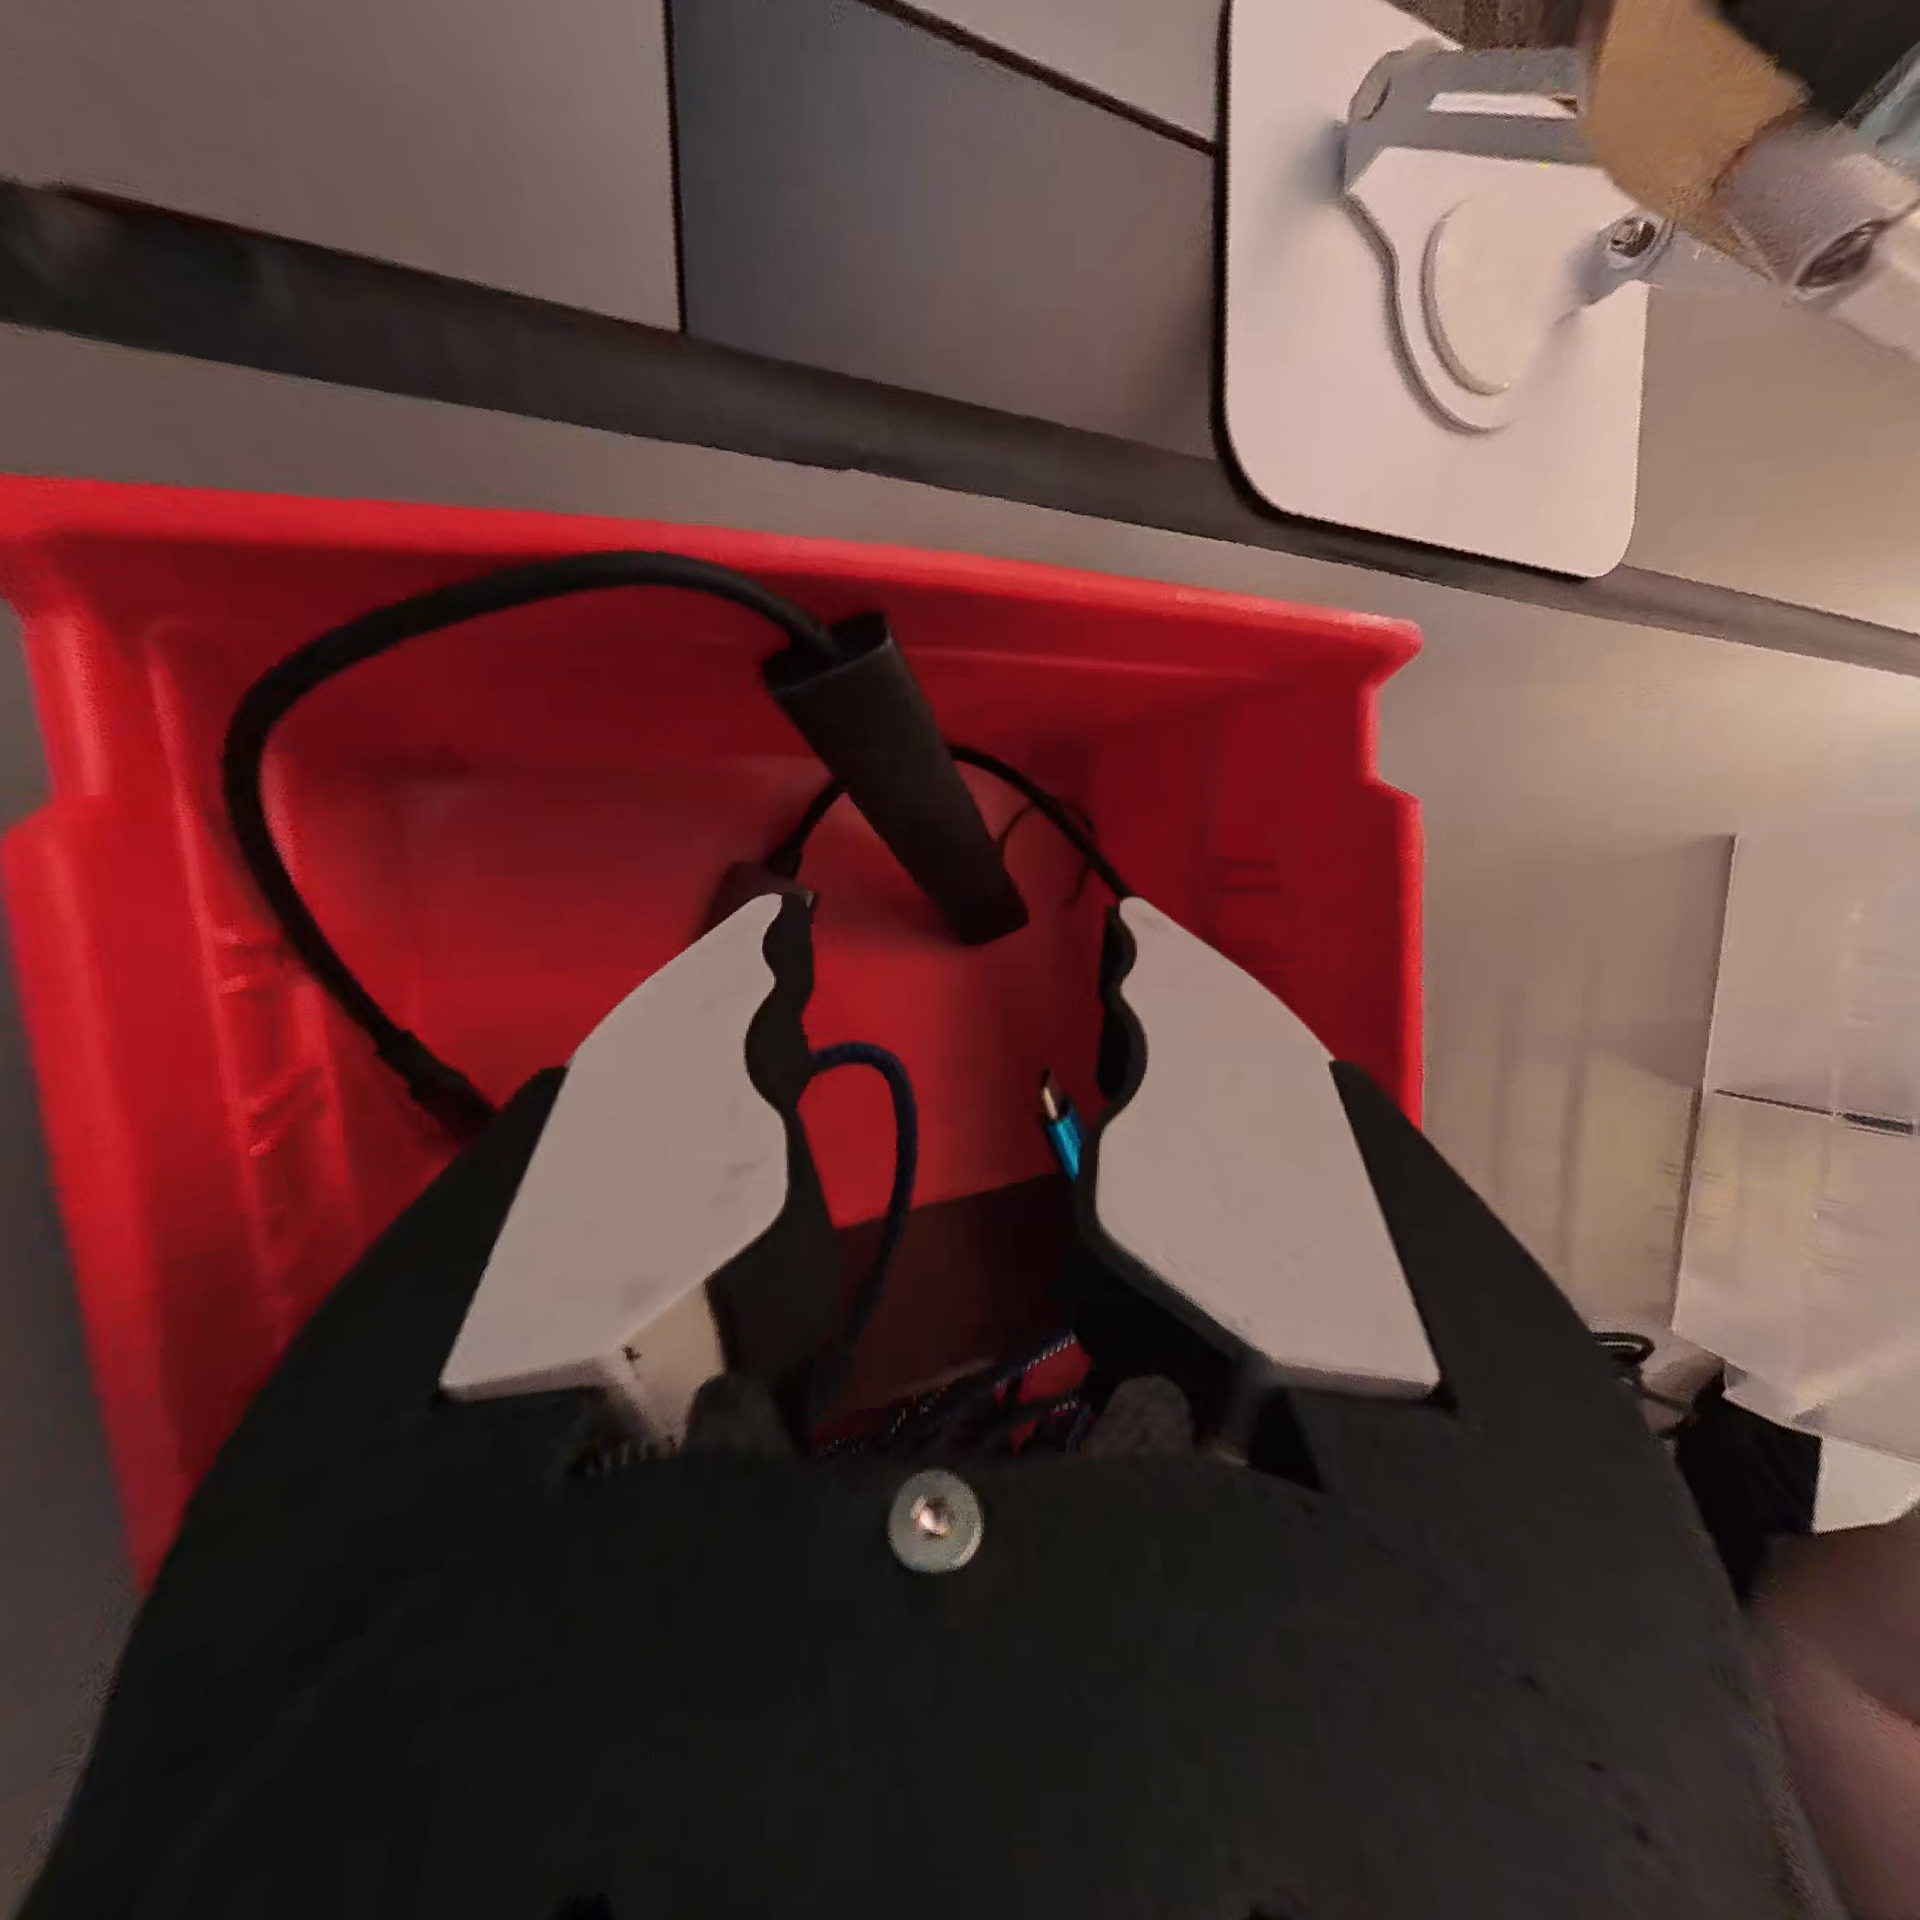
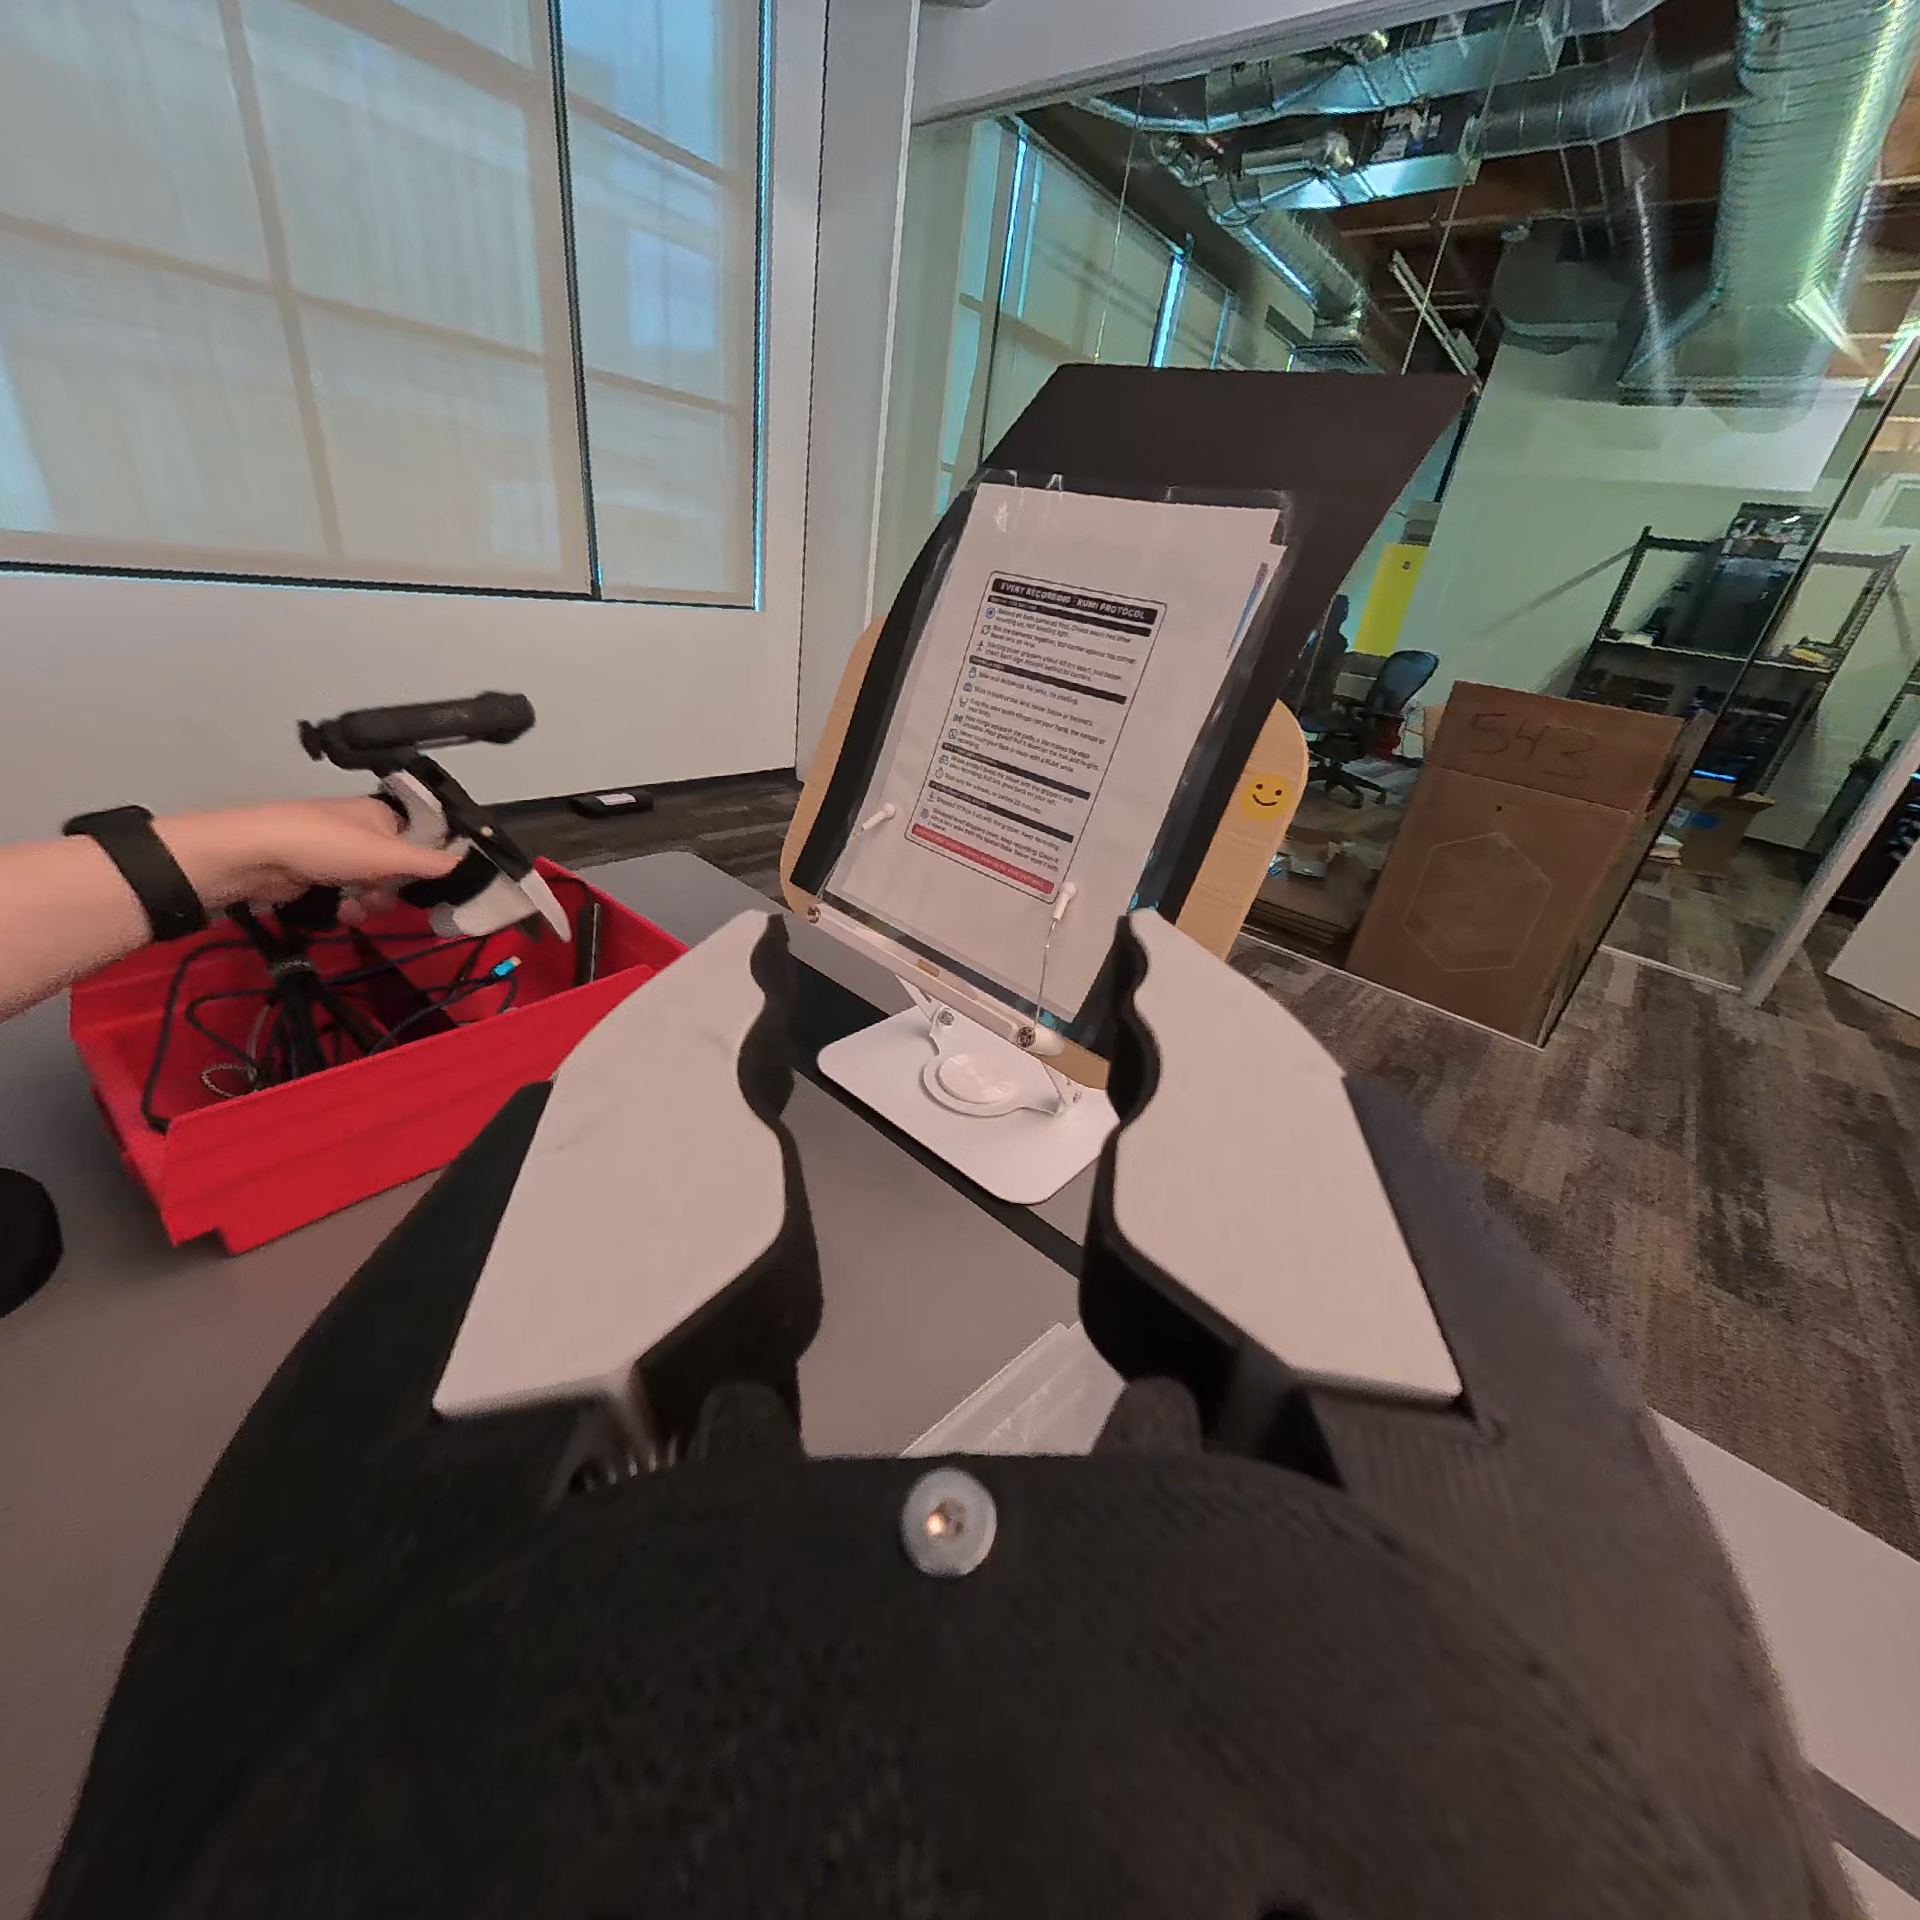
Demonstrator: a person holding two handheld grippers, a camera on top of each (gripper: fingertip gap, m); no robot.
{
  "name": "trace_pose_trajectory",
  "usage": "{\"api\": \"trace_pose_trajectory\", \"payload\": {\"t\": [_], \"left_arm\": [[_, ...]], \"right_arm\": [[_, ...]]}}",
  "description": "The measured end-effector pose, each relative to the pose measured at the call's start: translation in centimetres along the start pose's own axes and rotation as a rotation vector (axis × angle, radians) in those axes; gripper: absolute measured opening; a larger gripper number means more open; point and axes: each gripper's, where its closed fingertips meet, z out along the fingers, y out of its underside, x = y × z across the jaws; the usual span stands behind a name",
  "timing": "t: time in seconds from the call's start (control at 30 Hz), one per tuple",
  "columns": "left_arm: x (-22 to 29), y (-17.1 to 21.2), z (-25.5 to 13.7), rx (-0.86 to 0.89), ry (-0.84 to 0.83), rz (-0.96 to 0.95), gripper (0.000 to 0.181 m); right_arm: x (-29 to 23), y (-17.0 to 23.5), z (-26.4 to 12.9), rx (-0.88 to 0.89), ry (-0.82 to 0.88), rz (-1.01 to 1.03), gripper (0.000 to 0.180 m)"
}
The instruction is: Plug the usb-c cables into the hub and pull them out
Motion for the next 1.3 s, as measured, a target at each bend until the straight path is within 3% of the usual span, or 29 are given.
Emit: {"api": "trace_pose_trajectory", "payload": {"t": [0.3, 0.5, 0.73, 0.93, 1.07, 1.17, 1.3], "left_arm": [[-0.9, -1.5, 2.5, -0.044, -0.077, -0.028, 0.055], [-0.8, -1.2, 3.7, -0.071, -0.072, 0.013, 0.03], [1.8, -1.7, -0.8, 0.125, 0.025, 0.191, 0.025], [8.9, -3.3, -10.0, 0.415, 0.166, 0.379, 0.024], [17.6, -1.9, -15.5, 0.519, 0.374, 0.506, 0.023], [24.2, 0.9, -17.1, 0.552, 0.501, 0.608, 0.023], [30.4, 5.3, -15.8, 0.583, 0.634, 0.67, 0.023]], "right_arm": [[0.6, 0.4, 0.0, -0.01, 0.008, 0.006, 0.059], [0.8, 0.7, 0.1, -0.021, 0.005, 0.009, 0.059], [0.6, 0.4, 0.0, -0.017, 0.002, 0.001, 0.059], [-1.2, 0.1, 1.1, -0.026, -0.027, -0.045, 0.059], [-4.6, -0.6, 2.7, 0.009, -0.104, -0.117, 0.058], [-8.7, -0.9, 4.3, 0.044, -0.177, -0.223, 0.058], [-13.9, 0.5, 6.6, 0.013, -0.227, -0.409, 0.06]]}}
